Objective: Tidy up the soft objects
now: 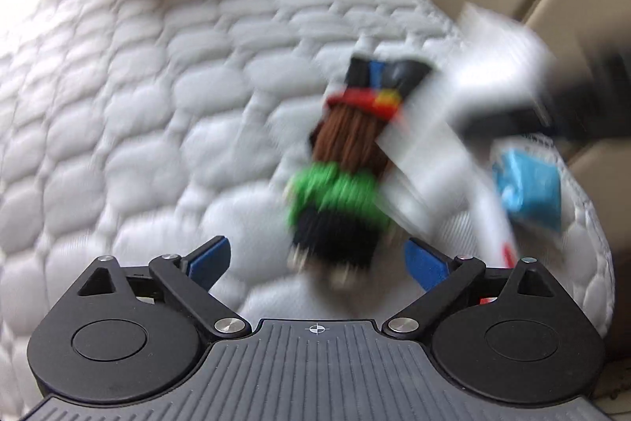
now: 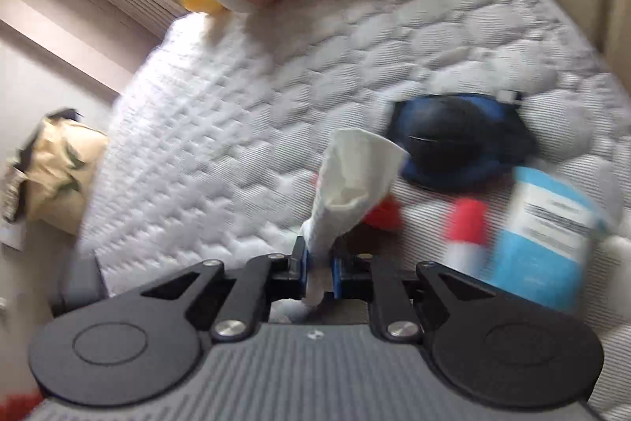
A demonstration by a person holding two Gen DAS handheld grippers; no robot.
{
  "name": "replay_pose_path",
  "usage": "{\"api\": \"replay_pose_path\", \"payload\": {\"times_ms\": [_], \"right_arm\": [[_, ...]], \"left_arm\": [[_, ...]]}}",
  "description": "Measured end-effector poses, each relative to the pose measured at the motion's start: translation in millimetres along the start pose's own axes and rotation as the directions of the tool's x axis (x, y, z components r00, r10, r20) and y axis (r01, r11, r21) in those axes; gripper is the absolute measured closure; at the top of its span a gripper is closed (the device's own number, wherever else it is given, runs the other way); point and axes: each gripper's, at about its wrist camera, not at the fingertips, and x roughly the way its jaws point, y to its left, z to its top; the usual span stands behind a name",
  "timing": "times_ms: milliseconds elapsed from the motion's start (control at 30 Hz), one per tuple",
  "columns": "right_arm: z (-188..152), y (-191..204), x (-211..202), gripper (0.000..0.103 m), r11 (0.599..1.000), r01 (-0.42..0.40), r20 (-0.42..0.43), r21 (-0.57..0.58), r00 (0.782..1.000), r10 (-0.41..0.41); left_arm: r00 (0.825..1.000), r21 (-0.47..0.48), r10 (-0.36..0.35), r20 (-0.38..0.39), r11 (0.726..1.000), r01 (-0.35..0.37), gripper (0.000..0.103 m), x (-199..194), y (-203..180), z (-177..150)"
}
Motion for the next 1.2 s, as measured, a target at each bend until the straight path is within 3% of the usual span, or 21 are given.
{"api": "replay_pose_path", "payload": {"times_ms": [133,233,467,633,800,900,967,1100,1200], "right_arm": [[5.0,-2.8,44.9,0.088,0.995,0.026,-0.046,0.093,0.999,-0.022],[-11.2,-10.5,38.8,0.088,0.991,0.032,-0.06,0.131,0.998,-0.024],[-51.1,-34.1,33.6,0.088,0.969,0.161,-0.156,0.188,0.979,-0.132],[-65.7,-30.8,37.7,0.088,0.964,0.244,-0.197,0.103,0.955,-0.221],[-73.0,-23.7,33.9,0.086,0.957,0.291,-0.189,0.006,0.94,-0.284],[-74.2,-13.3,28.7,0.076,0.953,0.297,-0.155,-0.063,0.94,-0.303],[-76.9,-4.5,26.5,0.054,0.948,0.296,-0.13,-0.114,0.942,-0.31],[-82.0,14.2,4.8,0.052,0.94,0.285,-0.054,-0.188,0.953,-0.3],[-83.1,25.0,-25.4,0.029,0.933,0.285,0.056,-0.218,0.958,-0.28]], "left_arm": [[0.997,-0.032,0.03,-0.072,0.999,-0.032,0.004,5.6,9.7,-14.6],[0.996,-0.051,0.036,-0.081,0.998,-0.04,0.004,5.7,16.9,-19.1],[0.993,-0.064,0.02,-0.113,0.998,-0.028,0.003,7.2,28.0,-16.5],[0.991,-0.034,0.034,-0.131,0.999,-0.039,0.002,3.3,29.5,-26.0],[0.989,-0.101,0.031,-0.145,0.994,-0.046,0.002,-10.2,37.8,-36.3],[0.988,-0.155,0.011,-0.155,0.987,-0.035,0.002,-14.8,37.5,-35.9],[0.987,-0.177,-0.007,-0.159,0.984,-0.021,0.001,-18.9,36.5,-35.9],[0.987,-0.208,-0.013,-0.162,0.978,-0.022,0.001,-29.5,29.8,-34.7],[0.99,-0.243,-0.025,-0.138,0.97,-0.009,0.0,-48.6,18.8,-31.8]]}}
